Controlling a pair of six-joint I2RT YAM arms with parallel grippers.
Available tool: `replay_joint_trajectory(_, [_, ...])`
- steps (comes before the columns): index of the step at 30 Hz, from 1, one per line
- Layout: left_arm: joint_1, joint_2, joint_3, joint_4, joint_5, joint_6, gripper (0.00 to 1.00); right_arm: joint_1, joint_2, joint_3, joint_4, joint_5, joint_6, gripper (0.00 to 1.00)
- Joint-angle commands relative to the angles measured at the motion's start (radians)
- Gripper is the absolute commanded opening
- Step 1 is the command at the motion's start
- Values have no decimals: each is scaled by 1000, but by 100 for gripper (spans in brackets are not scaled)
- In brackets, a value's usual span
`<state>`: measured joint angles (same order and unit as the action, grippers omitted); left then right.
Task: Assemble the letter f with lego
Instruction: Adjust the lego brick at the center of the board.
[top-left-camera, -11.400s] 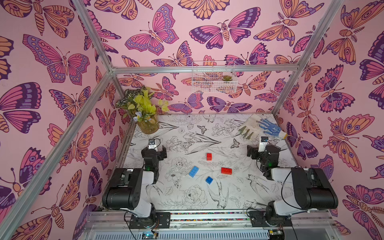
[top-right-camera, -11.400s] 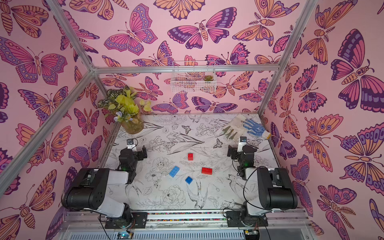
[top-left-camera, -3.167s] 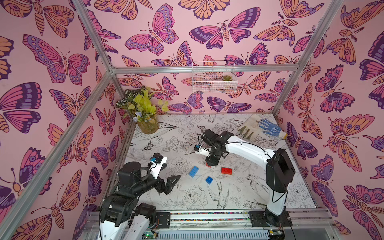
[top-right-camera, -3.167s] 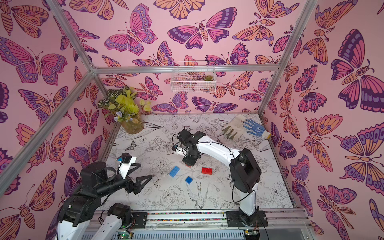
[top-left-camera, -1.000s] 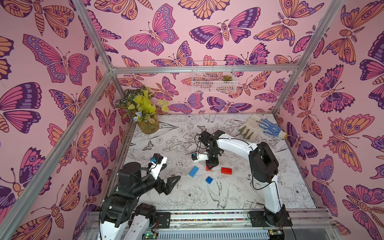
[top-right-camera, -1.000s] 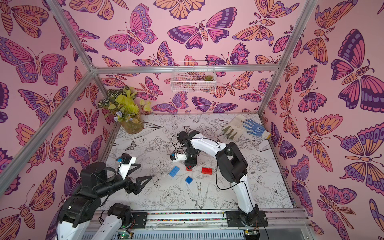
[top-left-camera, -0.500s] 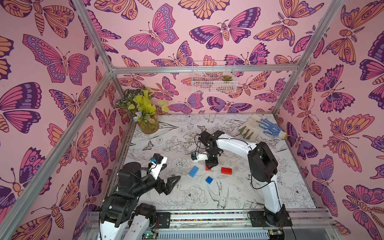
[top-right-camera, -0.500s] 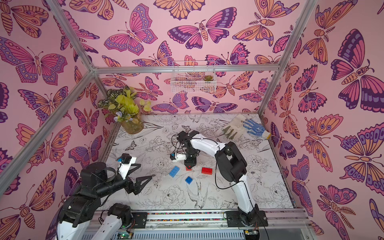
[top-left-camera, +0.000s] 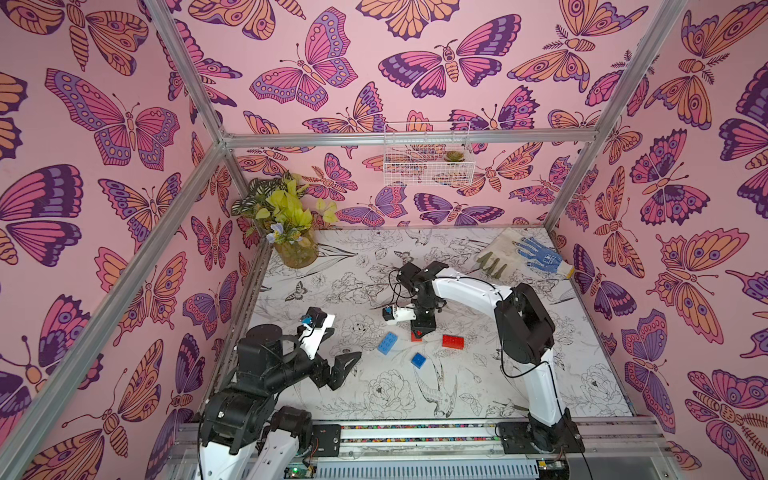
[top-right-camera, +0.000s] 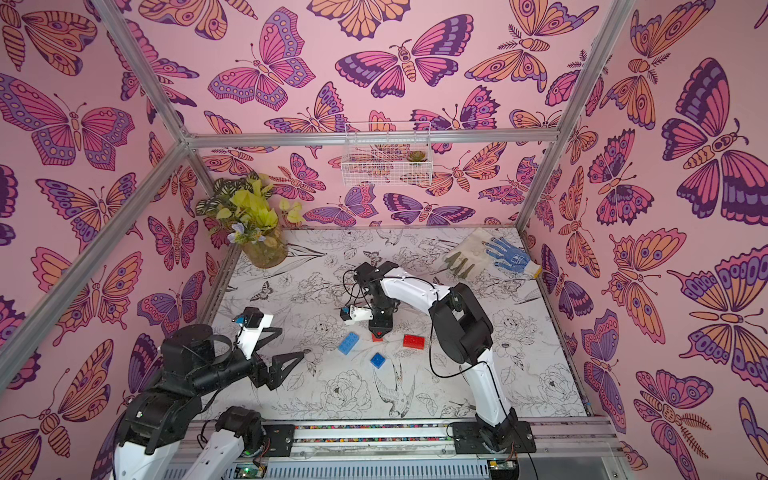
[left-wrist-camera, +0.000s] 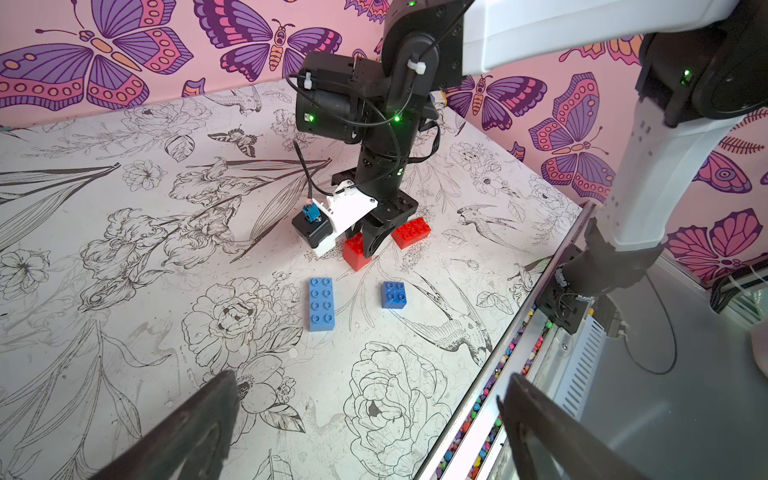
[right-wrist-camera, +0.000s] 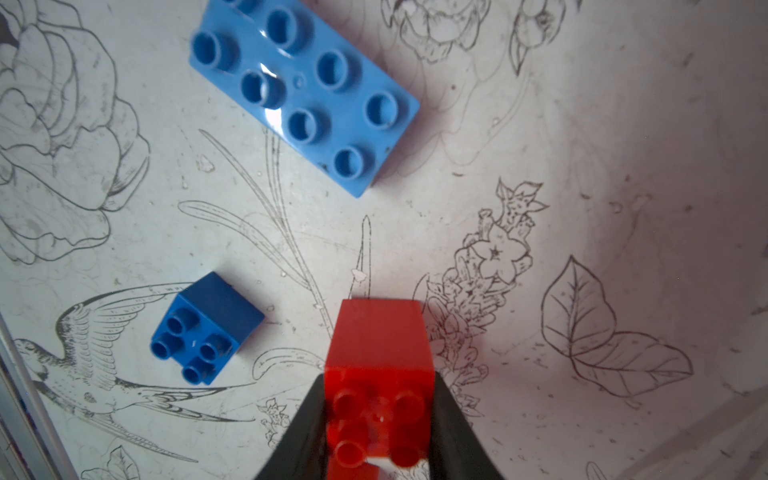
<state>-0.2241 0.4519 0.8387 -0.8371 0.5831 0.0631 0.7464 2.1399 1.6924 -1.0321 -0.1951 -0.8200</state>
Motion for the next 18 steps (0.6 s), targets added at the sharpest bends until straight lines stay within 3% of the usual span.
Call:
replay_joint_trajectory(1, [-8,-1,-12,18,9,0,100,-7,21,-2,-8,21,-13,39])
replay_joint_trajectory(18, [-11,-2,-12,18,8,0,100,-7,-24,2,-24,16,4,48])
